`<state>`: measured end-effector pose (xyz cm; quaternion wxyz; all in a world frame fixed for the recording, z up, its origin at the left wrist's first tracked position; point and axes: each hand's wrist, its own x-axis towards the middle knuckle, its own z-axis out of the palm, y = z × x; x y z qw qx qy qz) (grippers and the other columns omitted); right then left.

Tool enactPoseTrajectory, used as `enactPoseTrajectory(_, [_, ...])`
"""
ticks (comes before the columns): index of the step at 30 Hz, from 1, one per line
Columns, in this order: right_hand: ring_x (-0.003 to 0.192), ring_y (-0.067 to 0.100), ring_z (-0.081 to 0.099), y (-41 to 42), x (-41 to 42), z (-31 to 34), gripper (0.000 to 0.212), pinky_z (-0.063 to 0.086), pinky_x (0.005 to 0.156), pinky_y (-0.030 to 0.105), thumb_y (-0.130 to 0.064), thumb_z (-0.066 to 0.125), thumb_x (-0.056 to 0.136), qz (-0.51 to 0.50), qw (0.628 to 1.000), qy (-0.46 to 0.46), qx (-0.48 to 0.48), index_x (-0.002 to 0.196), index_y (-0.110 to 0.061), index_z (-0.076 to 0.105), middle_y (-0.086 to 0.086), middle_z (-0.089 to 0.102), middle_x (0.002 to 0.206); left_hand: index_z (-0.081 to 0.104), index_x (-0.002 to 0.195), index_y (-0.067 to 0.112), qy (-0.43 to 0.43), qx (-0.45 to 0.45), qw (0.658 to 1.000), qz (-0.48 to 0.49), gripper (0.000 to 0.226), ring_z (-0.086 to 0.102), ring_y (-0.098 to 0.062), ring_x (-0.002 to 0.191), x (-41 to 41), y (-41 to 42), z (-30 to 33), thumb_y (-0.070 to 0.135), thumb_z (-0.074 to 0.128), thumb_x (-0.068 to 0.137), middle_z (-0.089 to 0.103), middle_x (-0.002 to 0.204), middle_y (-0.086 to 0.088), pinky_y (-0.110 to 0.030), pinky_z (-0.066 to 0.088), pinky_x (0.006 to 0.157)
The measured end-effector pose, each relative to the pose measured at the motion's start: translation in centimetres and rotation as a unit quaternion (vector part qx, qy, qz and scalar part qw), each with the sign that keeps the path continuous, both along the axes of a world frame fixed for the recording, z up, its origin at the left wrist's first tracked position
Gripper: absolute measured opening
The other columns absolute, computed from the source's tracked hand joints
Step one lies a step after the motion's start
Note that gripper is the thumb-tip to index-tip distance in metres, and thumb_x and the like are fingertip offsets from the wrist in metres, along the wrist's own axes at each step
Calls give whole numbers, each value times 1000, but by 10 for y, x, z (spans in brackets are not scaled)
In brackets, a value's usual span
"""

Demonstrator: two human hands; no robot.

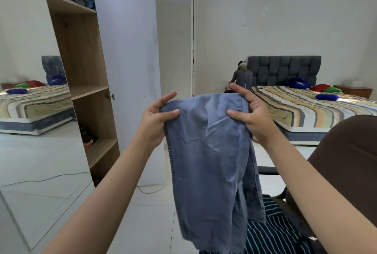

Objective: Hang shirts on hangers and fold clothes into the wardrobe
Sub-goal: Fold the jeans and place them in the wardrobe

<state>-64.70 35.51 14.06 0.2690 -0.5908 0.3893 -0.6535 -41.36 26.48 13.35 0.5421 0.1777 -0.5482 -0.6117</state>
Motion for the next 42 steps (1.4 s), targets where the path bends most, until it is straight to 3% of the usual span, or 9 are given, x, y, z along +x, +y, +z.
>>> enactPoseTrajectory(5, [89, 18, 69, 13, -30, 26, 41, 58, 71, 26, 0, 71, 80, -101, 979, 155, 81, 115, -15, 57, 9, 65, 109, 69, 97, 12, 6, 38, 999, 35, 35, 66, -13, 76, -14, -6, 12, -15, 61, 76, 72, 81, 2, -20, 56, 70])
enactPoseTrajectory(8, [57, 4, 62, 11, -23, 23, 25, 48, 47, 17, -2, 73, 79, -165, 984, 69, 18, 100, -10, 60, 11, 65, 83, 70, 95, 14, -4, 28, 997, 73, 35, 66, -11, 73, -22, -6, 19, -15, 61, 76, 71, 82, 3, -18, 54, 63])
enactPoseTrajectory(11, [72, 9, 66, 9, -16, 11, 20, 55, 65, 27, -2, 71, 80, -160, 985, -50, -45, 94, -14, 64, 0, 68, 81, 66, 107, 14, -4, -25, 997, 72, 36, 65, -11, 85, -23, -3, 21, -11, 59, 82, 67, 97, 2, -22, 57, 76])
enactPoseTrajectory(14, [110, 16, 62, 17, -5, 1, 54, 51, 94, 35, -5, 70, 76, -34, 996, -53, -65, 124, -23, 57, -1, 66, 114, 53, 128, 17, -10, -95, 995, -1, 51, 64, -11, 97, -17, -1, 22, -11, 55, 85, 60, 114, 1, -29, 54, 88])
enactPoseTrajectory(18, [125, -27, 25, 13, 4, -15, 110, 28, 95, -2, -12, 84, 69, -123, 963, 236, -33, 142, -52, 11, -39, 25, 138, 42, 138, 28, -32, -163, 984, -60, 76, 58, -20, 111, -9, 2, 32, -16, 56, 78, 54, 124, 0, -35, 50, 95])
enactPoseTrajectory(23, [127, 6, 50, 6, -1, -13, 75, 43, 105, 29, 5, 72, 77, -172, 978, 51, -105, 137, -30, 43, -9, 52, 138, 33, 144, 34, 0, -118, 992, -47, 83, 56, -18, 115, -4, 5, 32, -18, 50, 81, 54, 124, 10, -34, 46, 100])
enactPoseTrajectory(28, [104, 7, 65, 0, 14, 9, 36, 51, 93, 25, 7, 63, 84, -143, 975, -97, -137, 105, -22, 69, -15, 72, 100, 24, 144, 43, -11, -72, 994, -80, 90, 60, -17, 112, -12, 8, 9, -18, 48, 82, 62, 124, 6, -30, 50, 92])
enactPoseTrajectory(31, [90, -2, 65, -5, 14, 8, 27, 49, 84, 15, 6, 63, 85, -186, 973, -50, -127, 100, -15, 71, -16, 71, 89, 36, 141, 33, 8, -29, 999, -25, 82, 67, -10, 92, -11, 5, 10, -20, 49, 81, 73, 93, 15, -28, 51, 89])
enactPoseTrajectory(42, [104, 6, 64, 12, -10, 6, 38, 52, 92, 25, 6, 70, 79, -190, 970, 93, -122, 114, -10, 65, -5, 68, 107, 68, 98, 15, 0, 17, 1000, 22, 41, 65, -16, 80, -24, -1, 25, -18, 52, 80, 71, 83, 4, -26, 56, 77])
